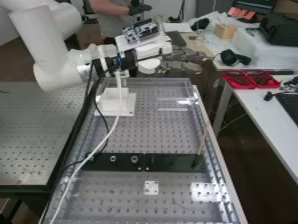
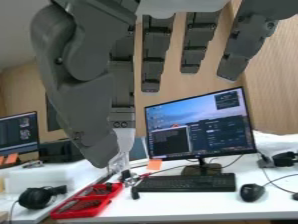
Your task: Grab the paper clip and place it in the clear container
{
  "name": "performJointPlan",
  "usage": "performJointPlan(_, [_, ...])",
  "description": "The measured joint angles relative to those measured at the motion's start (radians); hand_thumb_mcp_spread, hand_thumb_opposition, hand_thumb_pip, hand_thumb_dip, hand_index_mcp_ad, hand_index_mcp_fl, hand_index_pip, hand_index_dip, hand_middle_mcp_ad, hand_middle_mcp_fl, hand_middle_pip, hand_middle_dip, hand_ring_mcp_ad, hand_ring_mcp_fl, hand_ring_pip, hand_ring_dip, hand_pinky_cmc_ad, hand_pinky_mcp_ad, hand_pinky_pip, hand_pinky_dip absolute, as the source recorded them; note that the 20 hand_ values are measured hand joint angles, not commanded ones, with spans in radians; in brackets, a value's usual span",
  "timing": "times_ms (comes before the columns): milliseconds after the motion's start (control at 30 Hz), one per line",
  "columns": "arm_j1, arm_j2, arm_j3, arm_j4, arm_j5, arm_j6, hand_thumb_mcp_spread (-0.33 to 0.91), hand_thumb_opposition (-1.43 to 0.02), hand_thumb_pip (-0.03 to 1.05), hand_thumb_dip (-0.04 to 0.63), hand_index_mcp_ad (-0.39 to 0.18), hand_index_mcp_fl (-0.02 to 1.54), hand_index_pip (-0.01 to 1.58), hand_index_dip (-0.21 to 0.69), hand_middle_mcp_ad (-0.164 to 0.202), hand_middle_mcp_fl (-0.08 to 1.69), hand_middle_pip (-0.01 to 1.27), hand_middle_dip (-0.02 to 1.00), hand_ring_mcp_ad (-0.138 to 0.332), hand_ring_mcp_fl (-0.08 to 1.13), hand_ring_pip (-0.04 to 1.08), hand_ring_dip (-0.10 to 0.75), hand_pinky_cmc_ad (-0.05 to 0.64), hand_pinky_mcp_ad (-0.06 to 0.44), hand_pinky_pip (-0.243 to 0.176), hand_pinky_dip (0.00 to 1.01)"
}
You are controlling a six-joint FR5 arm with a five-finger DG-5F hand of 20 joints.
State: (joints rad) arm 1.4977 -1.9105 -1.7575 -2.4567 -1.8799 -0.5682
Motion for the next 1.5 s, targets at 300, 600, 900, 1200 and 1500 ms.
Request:
performJointPlan(300, [0.106, -0.071, 0.043, 0.002, 0.021, 0.041, 0.55, -0.94, 0.5, 0.253, -0.183, 0.77, 1.24, 0.047, -0.042, 0.38, 0.12, 0.22, 0.098, 0.13, 0.1, 0.086, 0.36, 0.279, 0.066, 0.19])
performJointPlan(600, [0.178, -0.173, 0.11, -0.052, 0.031, 0.027, 0.55, -0.94, 0.5, 0.253, -0.183, 0.79, 1.23, 0.047, -0.042, 0.38, 0.12, 0.22, 0.098, 0.13, 0.1, 0.086, 0.356, 0.279, 0.063, 0.19])
performJointPlan(900, [0.2, -0.254, 0.17, -0.138, 0.076, -0.031, 0.55, -0.94, 0.5, 0.253, -0.183, 0.79, 1.24, 0.049, -0.042, 0.38, 0.12, 0.22, 0.098, 0.14, 0.1, 0.086, 0.356, 0.279, 0.066, 0.19])
performJointPlan(1200, [0.193, -0.287, 0.203, -0.204, 0.111, -0.065, 0.55, -0.94, 0.5, 0.253, -0.183, 0.79, 1.23, 0.049, -0.042, 0.38, 0.12, 0.22, 0.098, 0.15, 0.1, 0.086, 0.356, 0.279, 0.066, 0.19])
performJointPlan(1500, [0.187, -0.29, 0.2, -0.212, 0.114, -0.052, 0.55, -0.94, 0.5, 0.253, -0.183, 0.79, 1.23, 0.049, -0.042, 0.38, 0.12, 0.22, 0.098, 0.15, 0.1, 0.086, 0.356, 0.279, 0.066, 0.19])
